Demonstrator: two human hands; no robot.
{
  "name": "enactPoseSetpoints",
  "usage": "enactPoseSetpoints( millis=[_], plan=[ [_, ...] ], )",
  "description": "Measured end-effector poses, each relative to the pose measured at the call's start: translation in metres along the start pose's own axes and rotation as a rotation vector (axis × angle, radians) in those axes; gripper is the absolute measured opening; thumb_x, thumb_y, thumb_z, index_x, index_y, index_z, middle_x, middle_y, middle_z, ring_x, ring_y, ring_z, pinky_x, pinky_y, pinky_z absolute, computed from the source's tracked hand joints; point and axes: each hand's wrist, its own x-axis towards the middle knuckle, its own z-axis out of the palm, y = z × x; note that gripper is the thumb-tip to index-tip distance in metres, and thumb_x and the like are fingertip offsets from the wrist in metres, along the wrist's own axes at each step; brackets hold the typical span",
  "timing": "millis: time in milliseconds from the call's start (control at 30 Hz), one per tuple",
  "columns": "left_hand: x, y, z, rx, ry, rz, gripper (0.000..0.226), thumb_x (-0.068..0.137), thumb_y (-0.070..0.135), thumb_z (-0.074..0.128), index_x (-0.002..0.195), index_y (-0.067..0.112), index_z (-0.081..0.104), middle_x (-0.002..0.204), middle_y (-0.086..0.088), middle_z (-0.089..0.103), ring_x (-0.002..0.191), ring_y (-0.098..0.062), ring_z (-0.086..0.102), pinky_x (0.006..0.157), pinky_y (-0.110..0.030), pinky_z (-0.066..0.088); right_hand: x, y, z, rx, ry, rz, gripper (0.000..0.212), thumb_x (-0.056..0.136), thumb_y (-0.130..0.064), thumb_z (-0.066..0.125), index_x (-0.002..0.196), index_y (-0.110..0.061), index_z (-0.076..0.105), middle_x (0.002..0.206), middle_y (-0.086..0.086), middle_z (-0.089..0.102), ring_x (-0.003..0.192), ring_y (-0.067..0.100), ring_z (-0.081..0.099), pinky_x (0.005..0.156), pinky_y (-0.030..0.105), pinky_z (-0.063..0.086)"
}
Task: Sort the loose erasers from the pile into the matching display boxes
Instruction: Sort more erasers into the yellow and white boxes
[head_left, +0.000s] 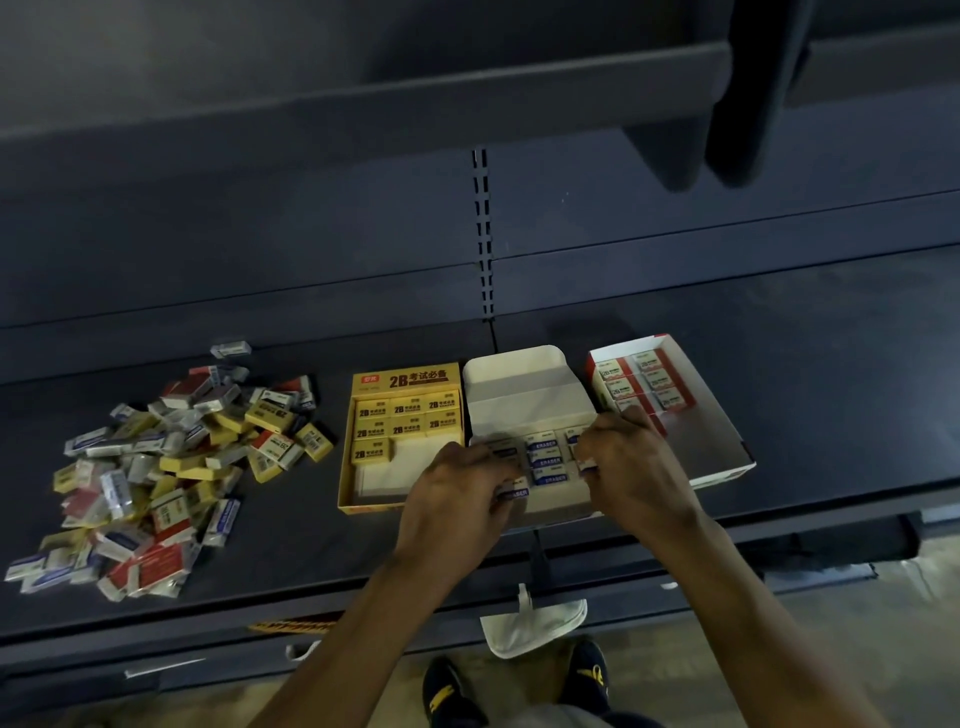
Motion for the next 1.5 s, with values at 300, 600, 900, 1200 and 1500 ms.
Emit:
enactPoseSetpoints(
  millis=[300,600,900,1200,1500],
  plan=[
    [-0.001,0.0,0.0,0.071,-0.053,-0.019,0.024,0.068,0.016,0.076,0.091,0.022,0.074,0.092,0.003,0.071,0.087,-0.021,0.053,0.07,-0.028,0.048,0.0,-0.002,0.004,-0.025,0.047,0.018,0.017,0.067,-0.012,0.079,0.078,-0.009,0.066,0.083,0.006,0.066,0.092,0.03,0.055,0.059,0.043,0.055],
    [0.002,0.005,-0.004,0.119,-0.086,-0.005,0.028,0.079,0.017,0.065,0.106,0.023,0.07,0.114,0.0,0.064,0.1,-0.02,0.047,0.083,-0.029,0.043,0.001,-0.002,0.004,-0.046,0.066,-0.018,0.026,0.058,-0.014,0.086,0.066,-0.01,0.062,0.079,0.007,0.066,0.085,0.031,0.056,0.056,0.042,0.054],
    [0.005,0.003,-0.01,0.15,-0.195,0.003,0.028,0.085,0.025,0.06,0.112,0.029,0.068,0.115,0.005,0.063,0.106,-0.018,0.044,0.085,-0.028,0.044,0.0,0.003,0.009,-0.045,0.111,-0.041,0.033,0.05,-0.016,0.09,0.064,-0.013,0.06,0.076,0.003,0.065,0.08,0.029,0.056,0.052,0.041,0.054],
    [0.008,0.009,-0.002,0.277,-0.191,-0.051,0.021,0.083,0.018,0.061,0.103,0.019,0.067,0.107,0.0,0.064,0.101,-0.019,0.053,0.076,-0.03,0.045,0.0,0.002,0.007,-0.04,0.099,-0.033,0.031,0.053,-0.016,0.089,0.066,-0.012,0.061,0.079,0.005,0.067,0.083,0.031,0.057,0.056,0.043,0.055],
    [0.007,0.008,0.004,0.309,-0.19,-0.107,0.023,0.085,0.016,0.057,0.106,0.013,0.064,0.107,-0.005,0.063,0.1,-0.02,0.053,0.074,-0.03,0.045,0.001,0.001,0.005,-0.05,0.076,-0.028,0.023,0.061,-0.019,0.085,0.067,-0.01,0.064,0.08,0.007,0.069,0.085,0.032,0.057,0.061,0.043,0.055]
  ],
)
